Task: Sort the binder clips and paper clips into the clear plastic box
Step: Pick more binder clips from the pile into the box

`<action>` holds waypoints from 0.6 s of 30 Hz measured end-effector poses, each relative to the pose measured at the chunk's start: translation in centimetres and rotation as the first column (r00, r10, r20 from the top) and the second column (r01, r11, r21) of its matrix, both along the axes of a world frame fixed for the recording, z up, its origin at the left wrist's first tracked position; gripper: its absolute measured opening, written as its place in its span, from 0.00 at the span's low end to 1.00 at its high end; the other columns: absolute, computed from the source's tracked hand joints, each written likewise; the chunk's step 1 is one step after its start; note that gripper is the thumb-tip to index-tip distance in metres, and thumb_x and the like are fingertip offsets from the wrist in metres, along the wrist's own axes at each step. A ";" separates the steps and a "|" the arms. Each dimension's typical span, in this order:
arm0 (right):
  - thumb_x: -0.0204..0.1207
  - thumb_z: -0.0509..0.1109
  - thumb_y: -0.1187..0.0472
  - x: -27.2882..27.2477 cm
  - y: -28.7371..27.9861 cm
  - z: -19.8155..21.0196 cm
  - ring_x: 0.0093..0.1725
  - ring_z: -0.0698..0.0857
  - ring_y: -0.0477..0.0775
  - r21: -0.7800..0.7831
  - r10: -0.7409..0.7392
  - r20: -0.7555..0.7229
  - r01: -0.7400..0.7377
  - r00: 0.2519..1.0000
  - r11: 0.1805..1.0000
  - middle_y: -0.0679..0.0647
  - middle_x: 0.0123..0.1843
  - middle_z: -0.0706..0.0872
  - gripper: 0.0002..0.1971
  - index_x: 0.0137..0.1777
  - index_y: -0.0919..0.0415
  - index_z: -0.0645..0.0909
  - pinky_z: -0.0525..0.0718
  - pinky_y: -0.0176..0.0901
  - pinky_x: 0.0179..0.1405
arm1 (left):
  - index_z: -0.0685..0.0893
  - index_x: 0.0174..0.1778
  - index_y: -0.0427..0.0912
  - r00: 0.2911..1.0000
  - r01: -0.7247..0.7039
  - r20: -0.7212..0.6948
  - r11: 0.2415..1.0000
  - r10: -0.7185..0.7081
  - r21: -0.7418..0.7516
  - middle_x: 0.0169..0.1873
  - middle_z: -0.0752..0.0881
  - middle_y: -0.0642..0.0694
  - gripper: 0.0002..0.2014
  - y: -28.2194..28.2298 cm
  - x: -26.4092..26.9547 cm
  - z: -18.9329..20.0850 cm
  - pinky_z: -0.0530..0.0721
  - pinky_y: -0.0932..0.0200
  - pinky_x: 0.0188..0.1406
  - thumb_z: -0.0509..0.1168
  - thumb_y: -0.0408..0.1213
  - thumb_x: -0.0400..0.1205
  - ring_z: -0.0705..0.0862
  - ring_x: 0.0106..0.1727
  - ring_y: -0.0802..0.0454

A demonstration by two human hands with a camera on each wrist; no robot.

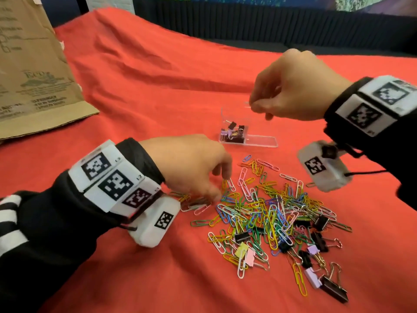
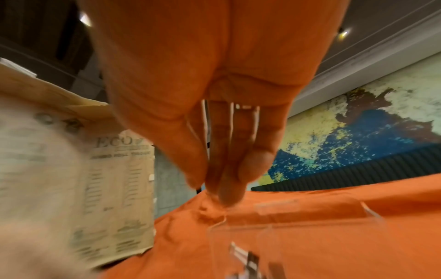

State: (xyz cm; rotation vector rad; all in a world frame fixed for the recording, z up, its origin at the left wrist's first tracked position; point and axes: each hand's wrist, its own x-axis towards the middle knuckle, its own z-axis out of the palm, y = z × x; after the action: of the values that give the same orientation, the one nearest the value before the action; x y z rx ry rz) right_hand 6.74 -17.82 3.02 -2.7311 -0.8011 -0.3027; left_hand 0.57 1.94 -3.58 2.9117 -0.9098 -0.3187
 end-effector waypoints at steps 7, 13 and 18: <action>0.61 0.83 0.38 -6.9 -3.7 -4.1 0.50 0.85 0.32 -0.441 0.054 -0.487 -0.299 0.872 0.846 0.31 0.52 0.86 0.27 0.62 0.29 0.82 0.85 0.40 0.58 | 0.81 0.62 0.60 0.983 0.180 0.015 0.979 -0.183 0.095 0.52 0.84 0.60 0.32 -3.2 -3.6 1.2 0.83 0.56 0.55 0.64 0.76 0.69 0.83 0.52 0.60; 0.55 0.82 0.29 -8.2 -4.3 -6.5 0.54 0.84 0.48 -0.349 0.137 -0.479 -0.331 0.867 0.877 0.41 0.54 0.83 0.36 0.62 0.30 0.72 0.84 0.50 0.57 | 0.76 0.54 0.56 0.979 0.196 -0.096 0.956 -0.179 0.220 0.51 0.82 0.56 0.29 -6.0 -4.1 -0.3 0.84 0.51 0.51 0.77 0.66 0.65 0.82 0.52 0.52; 0.67 0.83 0.50 -7.6 -4.5 -6.9 0.38 0.85 0.37 -0.260 0.145 -0.421 -0.272 0.896 0.926 0.39 0.37 0.86 0.11 0.45 0.42 0.83 0.81 0.34 0.40 | 0.84 0.47 0.55 0.987 0.156 -0.059 0.979 -0.149 0.134 0.30 0.80 0.60 0.15 -5.5 -2.2 -0.1 0.79 0.59 0.35 0.79 0.51 0.70 0.79 0.33 0.65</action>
State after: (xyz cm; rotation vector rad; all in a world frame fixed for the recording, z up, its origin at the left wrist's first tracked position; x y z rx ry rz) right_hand -0.83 -22.31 -3.84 -2.8015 -1.0874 0.4515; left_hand -1.62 -3.55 -3.64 2.9477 -1.1511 -0.4792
